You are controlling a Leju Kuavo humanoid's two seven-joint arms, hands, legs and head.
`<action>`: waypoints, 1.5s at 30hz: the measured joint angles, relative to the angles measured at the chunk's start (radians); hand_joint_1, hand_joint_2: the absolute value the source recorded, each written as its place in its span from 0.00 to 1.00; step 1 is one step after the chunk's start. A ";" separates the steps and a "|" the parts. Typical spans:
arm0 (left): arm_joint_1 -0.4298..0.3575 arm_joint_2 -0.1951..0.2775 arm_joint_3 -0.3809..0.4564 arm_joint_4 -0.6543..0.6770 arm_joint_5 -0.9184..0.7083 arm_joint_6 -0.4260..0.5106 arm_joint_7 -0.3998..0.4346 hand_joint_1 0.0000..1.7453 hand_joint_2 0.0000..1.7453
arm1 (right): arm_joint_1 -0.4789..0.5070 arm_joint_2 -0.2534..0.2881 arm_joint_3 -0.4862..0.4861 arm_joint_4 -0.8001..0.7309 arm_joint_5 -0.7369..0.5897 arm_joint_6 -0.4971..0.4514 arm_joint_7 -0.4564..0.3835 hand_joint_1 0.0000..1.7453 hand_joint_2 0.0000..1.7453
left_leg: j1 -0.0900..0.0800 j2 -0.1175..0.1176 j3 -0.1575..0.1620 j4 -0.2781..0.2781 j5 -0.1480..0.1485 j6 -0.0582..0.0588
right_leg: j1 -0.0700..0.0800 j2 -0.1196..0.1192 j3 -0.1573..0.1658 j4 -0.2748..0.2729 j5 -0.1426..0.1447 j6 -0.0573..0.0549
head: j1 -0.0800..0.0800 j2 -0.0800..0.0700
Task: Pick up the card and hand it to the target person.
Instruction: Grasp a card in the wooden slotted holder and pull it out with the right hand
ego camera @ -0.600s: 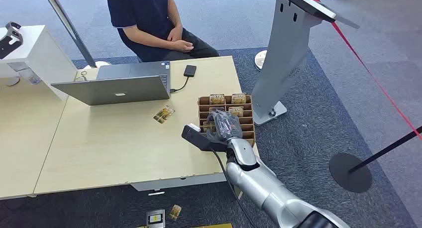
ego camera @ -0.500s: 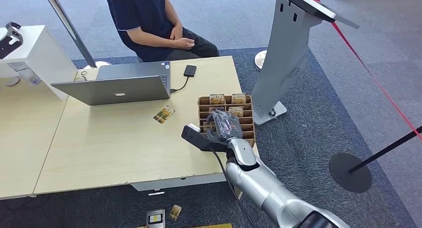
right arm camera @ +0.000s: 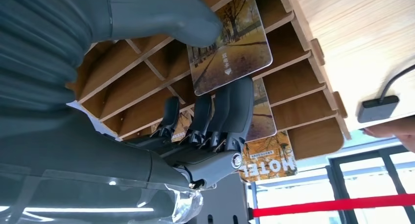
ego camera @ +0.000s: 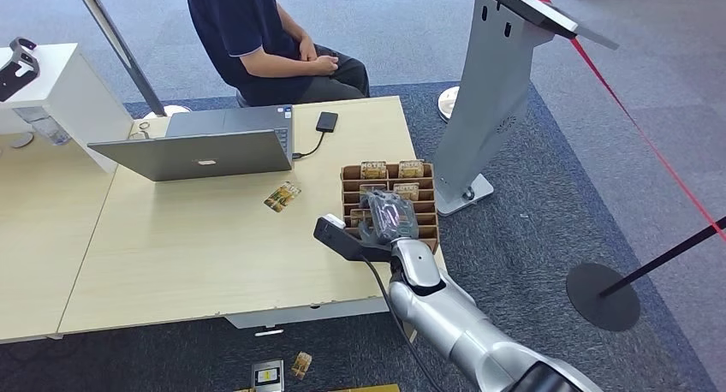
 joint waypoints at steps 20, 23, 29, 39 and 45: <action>0.000 -0.001 0.000 0.000 0.004 0.003 0.000 0.00 0.00 | -0.003 0.009 0.001 0.024 0.004 -0.006 -0.001 0.64 1.00 | 0.000 0.000 0.000 0.000 0.000 0.000 | 0.000 0.000 0.000 0.000 0.000 0.000 | 0.000 0.000; 0.000 -0.001 0.000 0.000 0.004 0.003 0.000 0.00 0.00 | -0.007 0.012 0.001 0.029 0.003 -0.007 -0.004 0.73 1.00 | 0.000 0.000 0.000 0.000 0.000 0.000 | 0.000 0.000 0.000 0.000 0.000 0.000 | 0.000 0.000; 0.000 -0.002 -0.001 0.000 0.007 0.003 0.000 0.00 0.00 | -0.008 0.018 0.002 0.033 -0.001 -0.010 -0.014 0.76 1.00 | 0.000 0.000 0.000 0.000 0.000 0.000 | 0.000 0.000 0.000 0.000 0.000 0.000 | 0.000 0.000; 0.002 -0.002 -0.001 0.000 0.022 0.006 -0.004 0.00 0.00 | -0.007 0.021 0.002 0.021 -0.018 -0.006 -0.035 0.75 1.00 | 0.000 0.000 0.000 0.000 0.000 0.000 | 0.000 0.000 0.000 0.000 0.000 0.000 | 0.000 0.000; 0.006 -0.002 -0.001 0.000 0.033 0.007 -0.010 0.00 0.00 | 0.005 0.005 0.002 -0.057 -0.037 0.053 -0.044 0.83 1.00 | 0.000 0.000 0.000 0.000 0.000 0.000 | 0.000 0.000 -0.001 0.000 0.000 0.000 | 0.000 0.000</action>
